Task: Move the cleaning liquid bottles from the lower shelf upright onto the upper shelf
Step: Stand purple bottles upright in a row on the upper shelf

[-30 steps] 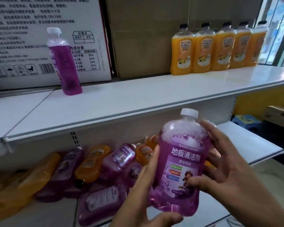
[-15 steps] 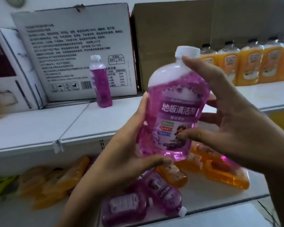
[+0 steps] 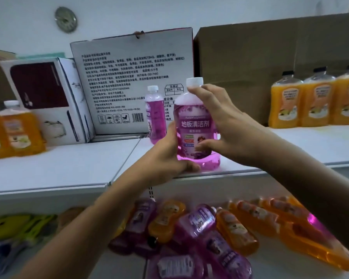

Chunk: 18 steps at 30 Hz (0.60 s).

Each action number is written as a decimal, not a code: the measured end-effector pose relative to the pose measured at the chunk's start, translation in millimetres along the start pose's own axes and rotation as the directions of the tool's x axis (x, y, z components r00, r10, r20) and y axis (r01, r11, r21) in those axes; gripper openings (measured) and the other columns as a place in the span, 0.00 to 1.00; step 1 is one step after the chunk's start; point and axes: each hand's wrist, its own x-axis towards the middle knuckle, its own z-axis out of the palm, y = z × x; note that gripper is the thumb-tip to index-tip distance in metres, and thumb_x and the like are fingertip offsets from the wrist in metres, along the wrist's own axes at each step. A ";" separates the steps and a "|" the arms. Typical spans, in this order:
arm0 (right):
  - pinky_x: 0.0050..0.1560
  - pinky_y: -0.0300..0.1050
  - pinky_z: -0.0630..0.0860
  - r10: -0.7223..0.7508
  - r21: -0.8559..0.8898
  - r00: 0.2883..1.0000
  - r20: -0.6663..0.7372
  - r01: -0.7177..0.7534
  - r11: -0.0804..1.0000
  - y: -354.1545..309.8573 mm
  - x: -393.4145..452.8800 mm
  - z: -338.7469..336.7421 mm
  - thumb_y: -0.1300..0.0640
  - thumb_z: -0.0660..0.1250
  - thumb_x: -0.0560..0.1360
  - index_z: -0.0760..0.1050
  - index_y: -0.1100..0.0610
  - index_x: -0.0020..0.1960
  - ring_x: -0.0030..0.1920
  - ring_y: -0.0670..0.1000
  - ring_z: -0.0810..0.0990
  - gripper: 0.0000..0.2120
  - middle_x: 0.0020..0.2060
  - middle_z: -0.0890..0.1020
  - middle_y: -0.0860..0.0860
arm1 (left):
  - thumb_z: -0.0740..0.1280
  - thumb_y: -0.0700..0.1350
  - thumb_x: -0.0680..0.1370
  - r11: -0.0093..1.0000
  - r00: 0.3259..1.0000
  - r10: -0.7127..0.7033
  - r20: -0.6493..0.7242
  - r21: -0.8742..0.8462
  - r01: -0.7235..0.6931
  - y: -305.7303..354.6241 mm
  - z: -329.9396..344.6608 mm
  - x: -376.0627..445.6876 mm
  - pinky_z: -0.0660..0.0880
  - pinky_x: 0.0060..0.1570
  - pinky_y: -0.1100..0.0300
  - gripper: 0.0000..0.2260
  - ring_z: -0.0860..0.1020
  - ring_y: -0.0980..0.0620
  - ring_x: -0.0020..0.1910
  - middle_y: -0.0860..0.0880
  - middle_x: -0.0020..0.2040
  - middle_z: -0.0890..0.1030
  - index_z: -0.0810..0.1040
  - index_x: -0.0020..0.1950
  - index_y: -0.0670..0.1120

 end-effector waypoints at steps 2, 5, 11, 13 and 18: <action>0.58 0.48 0.79 0.007 -0.010 1.000 0.004 -0.007 1.000 6.9 12.4 9.4 0.61 0.78 0.69 0.49 0.41 0.78 0.64 0.59 0.76 0.51 0.76 0.52 0.45 | 0.78 0.37 0.70 0.995 0.999 -0.029 -0.024 0.099 0.032 -10.2 -3.6 8.7 0.77 0.56 0.65 0.39 0.80 0.60 0.53 0.54 0.56 0.78 0.57 0.72 0.47; 0.58 0.56 0.80 0.030 -0.019 1.000 -0.001 -0.030 0.999 14.9 28.8 23.1 0.63 0.77 0.69 0.50 0.43 0.79 0.60 0.64 0.78 0.50 0.77 0.52 0.49 | 0.78 0.43 0.71 0.968 0.997 -0.063 -0.040 0.240 0.070 -23.3 -9.6 20.9 0.68 0.44 0.81 0.31 0.77 0.72 0.45 0.61 0.50 0.75 0.61 0.64 0.47; 0.55 0.57 0.79 0.067 -0.063 0.998 0.001 -0.067 0.996 31.1 55.2 42.1 0.63 0.78 0.68 0.52 0.46 0.79 0.51 0.67 0.81 0.50 0.77 0.53 0.53 | 0.70 0.53 0.78 0.832 0.983 -0.183 0.025 0.536 0.141 -41.4 -22.2 34.8 0.71 0.60 0.57 0.30 0.76 0.46 0.62 0.46 0.66 0.76 0.62 0.73 0.43; 0.53 0.57 0.80 0.076 -0.068 0.997 0.000 -0.076 0.995 38.3 62.9 46.6 0.63 0.78 0.68 0.52 0.46 0.79 0.49 0.66 0.81 0.49 0.76 0.54 0.53 | 0.68 0.52 0.79 0.773 0.987 -0.151 0.050 0.628 0.087 -44.1 -29.3 32.2 0.74 0.58 0.53 0.22 0.78 0.43 0.59 0.44 0.62 0.79 0.67 0.68 0.43; 0.52 0.60 0.81 0.098 -0.074 0.995 0.000 -0.097 0.993 60.0 83.1 61.6 0.64 0.78 0.69 0.51 0.46 0.79 0.49 0.65 0.82 0.50 0.76 0.54 0.55 | 0.71 0.50 0.78 0.742 0.985 -0.165 -0.043 0.652 0.153 -63.8 -74.4 32.8 0.75 0.39 0.57 0.08 0.80 0.50 0.38 0.52 0.39 0.83 0.81 0.42 0.47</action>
